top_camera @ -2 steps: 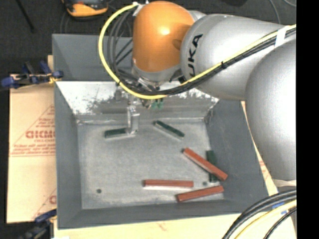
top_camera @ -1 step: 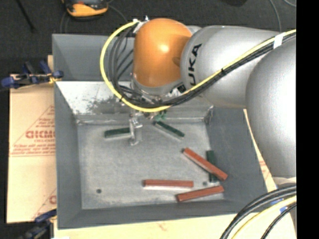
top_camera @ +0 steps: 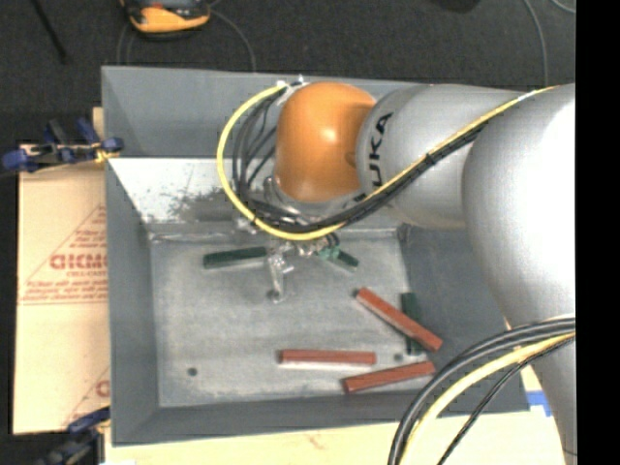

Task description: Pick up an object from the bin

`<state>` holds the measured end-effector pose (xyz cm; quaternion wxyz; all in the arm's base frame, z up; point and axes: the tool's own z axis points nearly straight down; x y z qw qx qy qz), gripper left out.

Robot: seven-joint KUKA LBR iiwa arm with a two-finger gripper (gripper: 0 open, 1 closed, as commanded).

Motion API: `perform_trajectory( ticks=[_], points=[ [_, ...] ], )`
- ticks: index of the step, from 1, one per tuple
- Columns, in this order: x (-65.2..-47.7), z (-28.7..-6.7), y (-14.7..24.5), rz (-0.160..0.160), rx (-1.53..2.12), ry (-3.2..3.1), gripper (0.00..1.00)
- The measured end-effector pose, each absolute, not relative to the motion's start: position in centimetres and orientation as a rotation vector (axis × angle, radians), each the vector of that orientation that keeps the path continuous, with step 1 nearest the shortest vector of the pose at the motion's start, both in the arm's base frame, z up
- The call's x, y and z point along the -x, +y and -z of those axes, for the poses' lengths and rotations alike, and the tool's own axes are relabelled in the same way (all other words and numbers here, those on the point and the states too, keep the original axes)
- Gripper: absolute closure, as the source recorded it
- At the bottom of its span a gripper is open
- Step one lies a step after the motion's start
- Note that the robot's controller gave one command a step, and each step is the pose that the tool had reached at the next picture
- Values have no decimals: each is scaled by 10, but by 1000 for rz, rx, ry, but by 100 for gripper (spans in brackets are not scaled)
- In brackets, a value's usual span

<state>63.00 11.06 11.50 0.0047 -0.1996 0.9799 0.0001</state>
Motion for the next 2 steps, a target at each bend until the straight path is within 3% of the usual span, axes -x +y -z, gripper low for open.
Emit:
perform_trajectory(
  ticks=[1, 2],
  points=[
    [-650, -72, 123, -2, 575, 3082, 100],
    [-650, -72, 123, -2, 573, 3082, 100]
  ],
)
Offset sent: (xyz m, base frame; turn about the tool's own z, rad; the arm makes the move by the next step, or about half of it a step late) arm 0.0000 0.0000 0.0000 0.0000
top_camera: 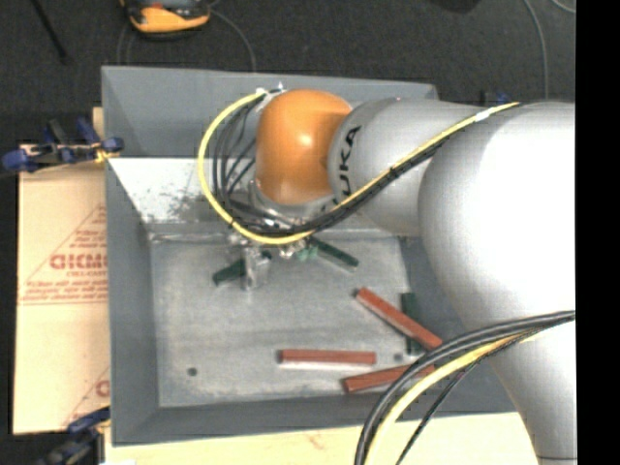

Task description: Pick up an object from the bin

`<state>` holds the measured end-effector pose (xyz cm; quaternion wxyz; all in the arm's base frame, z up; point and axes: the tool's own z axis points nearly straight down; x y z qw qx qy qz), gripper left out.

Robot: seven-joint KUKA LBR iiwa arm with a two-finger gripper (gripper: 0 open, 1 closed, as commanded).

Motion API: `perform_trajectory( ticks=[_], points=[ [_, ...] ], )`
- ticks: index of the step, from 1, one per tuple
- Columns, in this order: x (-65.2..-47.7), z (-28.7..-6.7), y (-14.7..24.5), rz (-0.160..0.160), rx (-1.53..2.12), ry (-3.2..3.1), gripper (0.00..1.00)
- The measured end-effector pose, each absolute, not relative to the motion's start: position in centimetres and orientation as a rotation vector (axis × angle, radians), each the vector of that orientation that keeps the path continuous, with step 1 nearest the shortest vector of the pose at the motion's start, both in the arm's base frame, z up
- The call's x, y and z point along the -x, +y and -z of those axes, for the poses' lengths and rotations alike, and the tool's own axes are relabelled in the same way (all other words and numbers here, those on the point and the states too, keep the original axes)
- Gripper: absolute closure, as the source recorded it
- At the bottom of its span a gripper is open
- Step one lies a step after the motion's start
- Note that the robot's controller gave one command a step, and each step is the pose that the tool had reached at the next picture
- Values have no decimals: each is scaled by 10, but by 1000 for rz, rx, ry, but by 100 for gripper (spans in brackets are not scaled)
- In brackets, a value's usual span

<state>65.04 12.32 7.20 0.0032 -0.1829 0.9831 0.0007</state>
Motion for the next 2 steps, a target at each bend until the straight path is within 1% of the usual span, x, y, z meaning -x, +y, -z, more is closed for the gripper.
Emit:
perform_trajectory(
  ticks=[1, 2],
  points=[
    [-642, -211, 128, -1, 545, 3087, 100],
    [-641, -211, 128, -1, 545, 3089, 100]
  ],
)
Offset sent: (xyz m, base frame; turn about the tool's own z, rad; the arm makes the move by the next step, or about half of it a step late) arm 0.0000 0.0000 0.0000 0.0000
